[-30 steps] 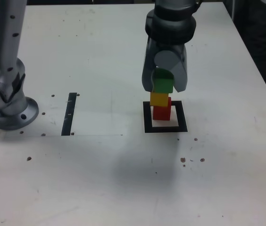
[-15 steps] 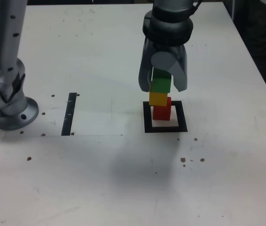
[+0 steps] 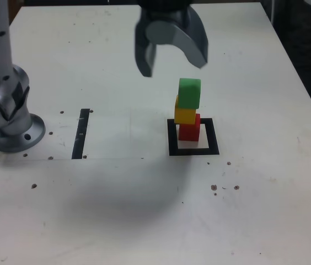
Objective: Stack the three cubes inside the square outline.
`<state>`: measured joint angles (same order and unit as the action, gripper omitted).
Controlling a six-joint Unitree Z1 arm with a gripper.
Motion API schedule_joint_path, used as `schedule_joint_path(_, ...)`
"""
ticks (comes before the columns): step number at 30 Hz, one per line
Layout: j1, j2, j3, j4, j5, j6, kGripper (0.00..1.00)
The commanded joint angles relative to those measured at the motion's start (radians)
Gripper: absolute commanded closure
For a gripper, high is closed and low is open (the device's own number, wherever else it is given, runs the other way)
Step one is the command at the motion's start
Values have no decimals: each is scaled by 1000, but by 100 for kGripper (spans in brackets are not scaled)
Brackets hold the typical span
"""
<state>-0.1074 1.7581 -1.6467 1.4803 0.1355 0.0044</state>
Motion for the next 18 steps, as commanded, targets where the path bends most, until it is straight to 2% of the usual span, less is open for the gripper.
schedule_joint_path(1,2,-63,21,15,-5,7,0)
schedule_joint_path(5,2,-150,111,25,-10,17,0)
schedule_joint_path(9,2,-208,241,-1,-24,12,1)
schedule_joint_path(12,2,-238,374,-74,-46,5,1)
schedule_joint_path(18,2,-267,636,-274,-85,-1,1)
